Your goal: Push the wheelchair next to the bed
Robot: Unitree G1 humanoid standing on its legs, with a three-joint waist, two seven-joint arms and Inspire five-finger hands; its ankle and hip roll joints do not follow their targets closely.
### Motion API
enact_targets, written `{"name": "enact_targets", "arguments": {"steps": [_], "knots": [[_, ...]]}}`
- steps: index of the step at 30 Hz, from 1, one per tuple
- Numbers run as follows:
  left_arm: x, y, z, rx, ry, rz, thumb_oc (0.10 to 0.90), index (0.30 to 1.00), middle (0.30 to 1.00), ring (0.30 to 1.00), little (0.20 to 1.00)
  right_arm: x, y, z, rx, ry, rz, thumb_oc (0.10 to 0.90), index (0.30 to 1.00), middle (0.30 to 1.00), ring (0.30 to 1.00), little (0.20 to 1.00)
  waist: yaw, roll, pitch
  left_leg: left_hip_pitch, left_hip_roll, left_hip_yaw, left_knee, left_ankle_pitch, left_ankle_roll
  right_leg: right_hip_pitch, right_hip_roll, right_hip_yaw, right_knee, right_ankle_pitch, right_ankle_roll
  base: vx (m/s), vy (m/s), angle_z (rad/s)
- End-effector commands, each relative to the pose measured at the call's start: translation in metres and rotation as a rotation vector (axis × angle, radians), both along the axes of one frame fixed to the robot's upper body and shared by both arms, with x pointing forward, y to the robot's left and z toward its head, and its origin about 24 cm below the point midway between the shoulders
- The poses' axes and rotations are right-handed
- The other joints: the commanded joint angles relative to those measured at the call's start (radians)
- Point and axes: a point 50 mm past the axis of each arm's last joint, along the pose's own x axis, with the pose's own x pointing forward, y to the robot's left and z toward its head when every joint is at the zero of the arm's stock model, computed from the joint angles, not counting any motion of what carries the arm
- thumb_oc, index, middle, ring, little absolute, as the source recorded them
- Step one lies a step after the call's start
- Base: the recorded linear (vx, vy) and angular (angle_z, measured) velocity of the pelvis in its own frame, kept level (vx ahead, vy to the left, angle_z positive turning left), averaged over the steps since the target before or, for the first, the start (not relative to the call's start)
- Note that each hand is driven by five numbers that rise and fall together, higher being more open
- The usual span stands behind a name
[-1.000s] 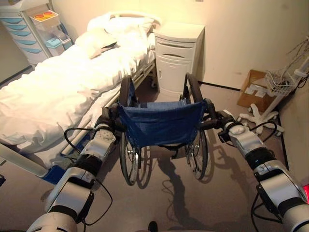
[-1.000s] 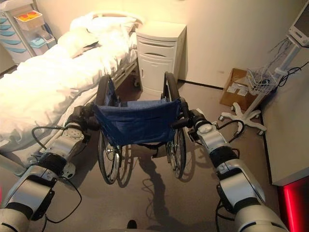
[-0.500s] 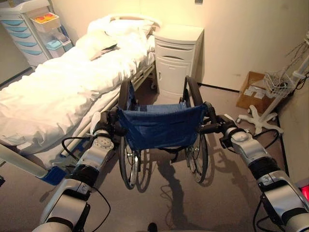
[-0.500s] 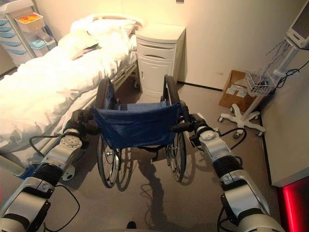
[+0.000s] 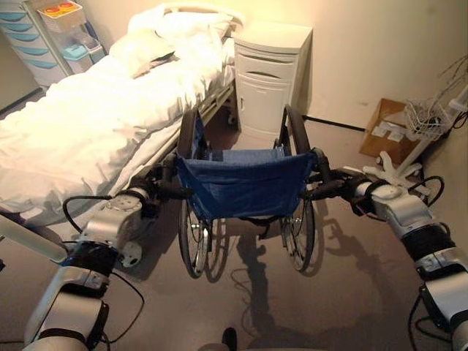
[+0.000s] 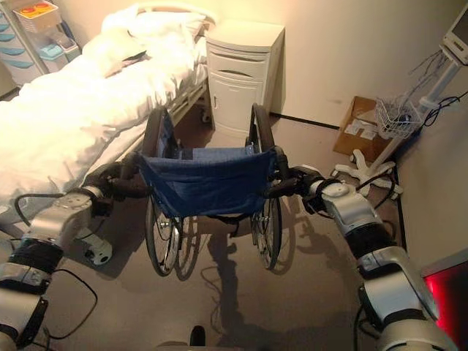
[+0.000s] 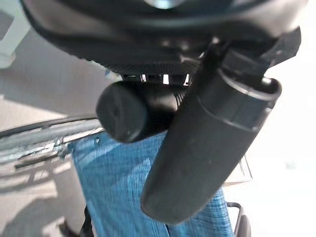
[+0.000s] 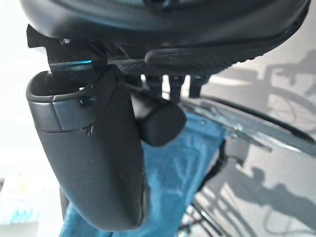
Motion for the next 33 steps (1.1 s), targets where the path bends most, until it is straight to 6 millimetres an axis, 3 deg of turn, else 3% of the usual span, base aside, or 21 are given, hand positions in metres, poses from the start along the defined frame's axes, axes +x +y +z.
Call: {"name": "enact_targets", "arguments": {"steps": [1,9,14,20,25,33], "knots": [[0.008,0.015,0.015,-0.133,0.04,-0.007,0.8,0.9,0.9,0.9,0.9,0.011,-0.002,0.067,-0.066,-0.15,0.066,0.8,0.9,0.9,0.9,0.9,0.004,0.034,-0.051,0.062,0.035,-0.009,0.003,-0.094,-0.055,-0.056,0.007,-0.018,0.097,0.031,0.003,0.0,0.0,0.0],[0.004,0.016,0.022,-0.412,-0.054,-0.021,0.8,0.9,0.9,0.9,0.9,0.007,0.004,0.077,0.069,-0.198,0.094,0.8,0.9,0.9,0.9,0.9,0.002,0.039,-0.062,0.061,0.029,-0.001,0.003,-0.1,-0.052,-0.05,0.01,-0.021,0.091,0.026,0.001,0.0,0.0,0.0],[-0.009,0.018,0.004,-0.505,-0.086,-0.02,0.8,0.9,0.9,0.9,0.9,-0.006,-0.009,0.062,0.109,-0.206,0.087,0.8,0.9,0.9,0.9,0.9,0.001,0.037,-0.063,0.061,0.027,-0.003,0.003,-0.104,-0.048,-0.05,0.012,-0.02,0.087,0.025,0.0,0.0,0.0,0.0],[-0.042,0.03,-0.04,-0.632,-0.058,0.073,0.8,0.9,0.9,0.9,0.9,-0.031,-0.036,0.041,0.304,-0.2,0.035,0.8,0.9,0.9,0.9,0.9,-0.008,0.029,-0.059,0.066,0.028,-0.002,0.003,-0.114,-0.043,-0.043,0.018,-0.015,0.073,0.024,-0.003,0.0,-0.02,-0.06],[-0.053,0.043,-0.05,-0.676,-0.054,0.114,0.8,0.9,0.9,0.9,0.9,-0.036,-0.05,0.054,0.458,-0.244,0.01,0.8,0.9,0.9,0.9,0.9,-0.017,0.022,-0.061,0.067,0.03,0.006,0.003,-0.117,-0.046,-0.043,0.021,-0.015,0.067,0.027,-0.003,0.0,-0.013,-0.03],[-0.056,0.058,-0.044,-0.763,-0.109,0.143,0.8,0.9,0.9,0.9,0.9,-0.041,-0.077,0.071,0.566,-0.292,-0.065,0.8,0.9,0.9,0.9,0.9,-0.032,0.018,-0.068,0.068,0.03,0.019,0.003,-0.121,-0.049,-0.051,0.024,-0.008,0.071,0.027,0.001,0.0,-0.002,-0.03]]}}
